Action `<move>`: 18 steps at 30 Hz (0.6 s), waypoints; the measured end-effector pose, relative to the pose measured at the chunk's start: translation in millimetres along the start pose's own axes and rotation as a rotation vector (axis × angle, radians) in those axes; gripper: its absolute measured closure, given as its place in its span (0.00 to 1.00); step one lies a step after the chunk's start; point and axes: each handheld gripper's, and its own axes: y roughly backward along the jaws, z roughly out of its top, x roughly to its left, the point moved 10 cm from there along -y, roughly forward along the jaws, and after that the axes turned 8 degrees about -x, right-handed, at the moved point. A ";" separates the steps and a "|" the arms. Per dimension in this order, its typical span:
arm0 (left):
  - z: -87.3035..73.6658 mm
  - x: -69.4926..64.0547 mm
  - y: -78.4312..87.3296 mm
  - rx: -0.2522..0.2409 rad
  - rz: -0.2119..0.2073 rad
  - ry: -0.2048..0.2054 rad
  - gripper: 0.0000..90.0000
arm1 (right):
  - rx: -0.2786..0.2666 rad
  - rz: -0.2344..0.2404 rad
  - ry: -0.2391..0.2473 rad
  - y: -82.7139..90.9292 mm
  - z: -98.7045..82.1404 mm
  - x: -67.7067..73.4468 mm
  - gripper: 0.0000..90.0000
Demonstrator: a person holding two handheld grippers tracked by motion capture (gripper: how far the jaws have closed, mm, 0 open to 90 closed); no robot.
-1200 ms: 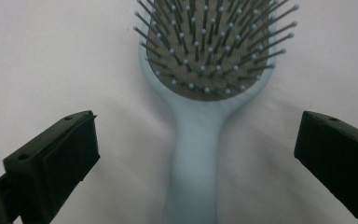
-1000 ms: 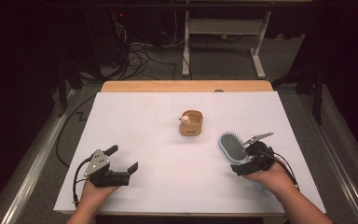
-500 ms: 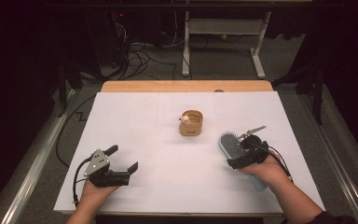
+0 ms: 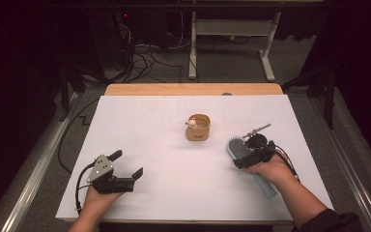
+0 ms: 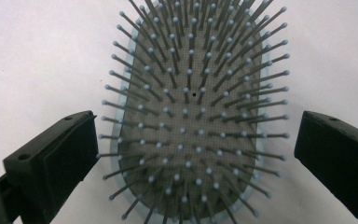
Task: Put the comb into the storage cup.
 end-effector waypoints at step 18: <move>-0.5 1.7 0.2 0.000 0.005 0.003 0.00 | 0.049 -0.009 0.007 -12.8 8.4 -1.4 0.04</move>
